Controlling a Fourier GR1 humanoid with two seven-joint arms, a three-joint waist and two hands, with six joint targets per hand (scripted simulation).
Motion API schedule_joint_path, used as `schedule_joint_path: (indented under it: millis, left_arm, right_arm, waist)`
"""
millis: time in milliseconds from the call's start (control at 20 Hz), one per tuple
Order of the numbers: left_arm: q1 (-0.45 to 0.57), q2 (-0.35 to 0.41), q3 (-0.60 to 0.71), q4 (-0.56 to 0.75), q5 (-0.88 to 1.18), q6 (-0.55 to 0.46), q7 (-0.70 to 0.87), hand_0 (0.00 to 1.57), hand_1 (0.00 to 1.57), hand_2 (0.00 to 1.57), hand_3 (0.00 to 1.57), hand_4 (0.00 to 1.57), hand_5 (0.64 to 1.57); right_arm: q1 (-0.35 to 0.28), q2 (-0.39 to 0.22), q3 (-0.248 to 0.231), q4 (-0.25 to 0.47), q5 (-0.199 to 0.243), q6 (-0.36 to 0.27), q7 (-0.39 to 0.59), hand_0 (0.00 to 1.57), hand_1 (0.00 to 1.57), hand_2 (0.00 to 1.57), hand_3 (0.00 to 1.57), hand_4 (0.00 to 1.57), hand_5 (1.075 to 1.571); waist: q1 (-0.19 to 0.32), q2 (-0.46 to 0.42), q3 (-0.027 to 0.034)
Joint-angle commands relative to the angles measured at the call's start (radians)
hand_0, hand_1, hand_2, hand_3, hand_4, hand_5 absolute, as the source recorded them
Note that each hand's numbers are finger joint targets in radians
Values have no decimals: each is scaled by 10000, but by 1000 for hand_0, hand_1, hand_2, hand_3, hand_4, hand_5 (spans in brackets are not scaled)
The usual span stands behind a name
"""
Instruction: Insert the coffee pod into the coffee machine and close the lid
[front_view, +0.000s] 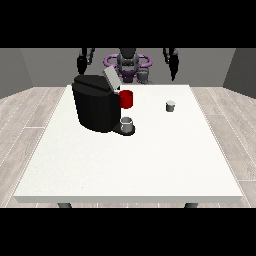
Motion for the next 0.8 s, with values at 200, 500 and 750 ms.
schedule_joint_path:
  millis: [200, 500, 750]
  left_arm:
    - [779, 1981, 224, -82, -174, -2009, -1444, 0, 0, 0, 0, 0, 1571]
    - [301, 2552, -23, 325, -1559, -1964, -3047, 0, 0, 0, 0, 0, 1571]
    - [-842, 3458, 711, 1603, -1917, -2247, -2753, 0, 0, 0, 0, 0, 1571]
  right_arm:
    - [758, 97, -116, 508, -260, 236, -211, 0, 0, 0, 0, 0, 1571]
    - [-88, 31, -574, 831, 1186, -1522, -541, 0, 0, 0, 0, 0, 1571]
    - [-435, 8, -42, 465, 1481, -1300, 18, 0, 0, 0, 0, 0, 1571]
  waist:
    - [352, -455, -299]
    - [141, 189, -302]
    - [-565, 611, -304]
